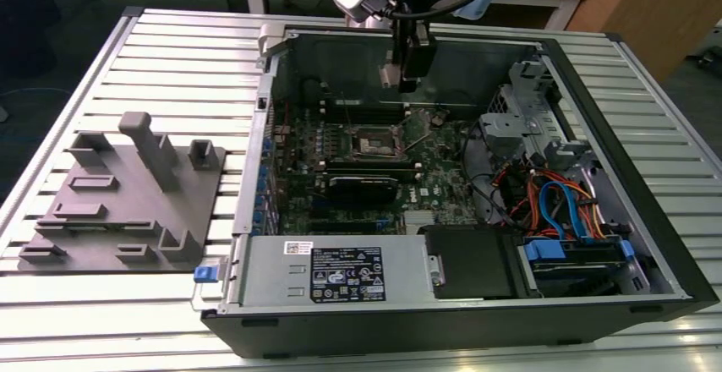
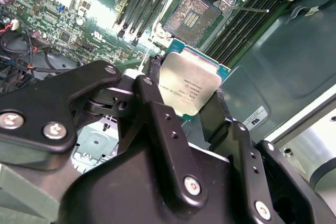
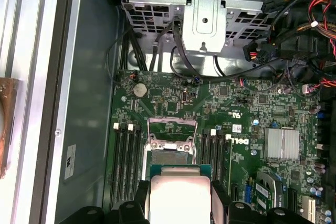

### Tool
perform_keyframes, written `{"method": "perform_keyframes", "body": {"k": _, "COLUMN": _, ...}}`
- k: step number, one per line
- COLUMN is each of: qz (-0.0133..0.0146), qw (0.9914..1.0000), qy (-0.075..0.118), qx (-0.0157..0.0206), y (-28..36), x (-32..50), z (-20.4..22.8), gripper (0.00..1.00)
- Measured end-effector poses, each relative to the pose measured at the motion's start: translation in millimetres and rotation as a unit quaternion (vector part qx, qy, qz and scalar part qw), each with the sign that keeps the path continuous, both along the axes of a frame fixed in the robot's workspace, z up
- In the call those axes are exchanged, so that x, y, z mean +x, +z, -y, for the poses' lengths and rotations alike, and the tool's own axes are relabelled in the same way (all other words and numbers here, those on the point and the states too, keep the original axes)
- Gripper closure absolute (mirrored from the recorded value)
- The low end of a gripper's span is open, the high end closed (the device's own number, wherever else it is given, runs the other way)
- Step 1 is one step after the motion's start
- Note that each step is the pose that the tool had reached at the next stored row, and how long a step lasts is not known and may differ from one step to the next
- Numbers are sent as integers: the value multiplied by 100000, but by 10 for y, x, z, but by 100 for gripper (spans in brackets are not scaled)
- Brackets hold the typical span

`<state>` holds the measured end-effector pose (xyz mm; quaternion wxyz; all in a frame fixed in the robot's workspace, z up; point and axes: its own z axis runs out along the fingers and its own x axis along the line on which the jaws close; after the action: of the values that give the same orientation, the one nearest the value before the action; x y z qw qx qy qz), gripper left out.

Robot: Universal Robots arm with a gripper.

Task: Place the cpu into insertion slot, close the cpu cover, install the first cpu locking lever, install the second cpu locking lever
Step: 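Place the cpu into insertion slot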

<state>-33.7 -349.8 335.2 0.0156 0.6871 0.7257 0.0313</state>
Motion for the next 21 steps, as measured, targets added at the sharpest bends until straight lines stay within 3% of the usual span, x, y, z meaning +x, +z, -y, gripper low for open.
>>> {"method": "perform_keyframes", "body": {"k": 4, "qz": 7, "qw": 100000, "qy": -15, "qx": -3, "y": -8, "x": 0, "z": 0, "gripper": 46}}
{"method": "perform_keyframes", "body": {"k": 13, "qz": -81, "qw": 99997, "qy": -704, "qx": -153, "y": -165, "x": -10, "z": 0, "gripper": 46}}
{"method": "perform_keyframes", "body": {"k": 21, "qz": -249, "qw": 99997, "qy": -762, "qx": -154, "y": -176, "x": -11, "z": 0, "gripper": 46}}
